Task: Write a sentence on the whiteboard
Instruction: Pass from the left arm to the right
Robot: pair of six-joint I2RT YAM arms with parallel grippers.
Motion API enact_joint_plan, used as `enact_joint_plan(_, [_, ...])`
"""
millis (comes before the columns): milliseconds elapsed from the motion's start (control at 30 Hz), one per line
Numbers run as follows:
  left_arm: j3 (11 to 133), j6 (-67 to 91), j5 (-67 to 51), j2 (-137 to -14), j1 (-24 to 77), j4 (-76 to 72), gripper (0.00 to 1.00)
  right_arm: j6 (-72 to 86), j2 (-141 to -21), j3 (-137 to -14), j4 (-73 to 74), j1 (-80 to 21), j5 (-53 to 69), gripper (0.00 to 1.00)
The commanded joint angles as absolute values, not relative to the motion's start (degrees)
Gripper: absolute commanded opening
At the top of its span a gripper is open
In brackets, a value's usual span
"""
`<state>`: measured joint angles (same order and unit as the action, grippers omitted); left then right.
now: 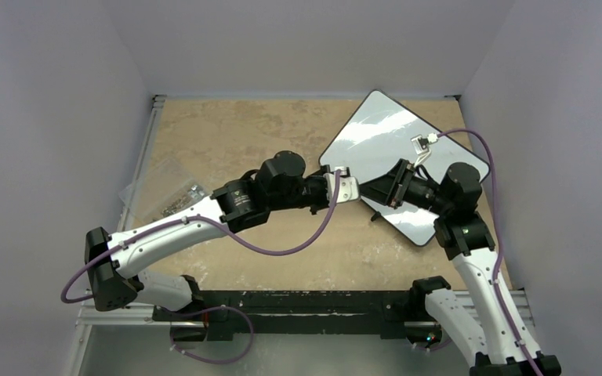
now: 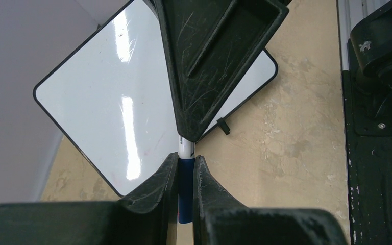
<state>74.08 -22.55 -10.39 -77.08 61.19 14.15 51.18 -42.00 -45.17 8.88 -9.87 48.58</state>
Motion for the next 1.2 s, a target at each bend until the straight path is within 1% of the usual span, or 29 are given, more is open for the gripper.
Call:
enact_joint_plan(0, [72.9, -25.7, -12.0, -75.8, 61.9, 10.6, 0.00, 51.3, -41.8, -44.3, 6.1, -10.0, 49.1, 0.35])
enact_joint_plan(133, [72.7, -27.1, -12.4, -76.1, 62.3, 10.7, 0.00, 51.7, -41.6, -43.9, 6.0, -10.0, 48.9, 0.31])
enact_joint_plan(367, [72.9, -28.0, -11.9, -76.9, 62.8, 10.0, 0.00, 51.5, -41.7, -43.5, 6.1, -10.0, 49.4, 0.30])
enact_joint_plan(1033, [77.1, -27.9, -11.3, -80.0, 63.7, 10.0, 0.00, 49.8, -41.2, -42.6, 7.3, -10.1, 49.9, 0.29])
enact_joint_plan(1167, [77.2, -27.9, -11.6, -80.2, 63.9, 10.0, 0.00, 49.4, -41.1, -42.1, 7.6, -10.1, 49.8, 0.23])
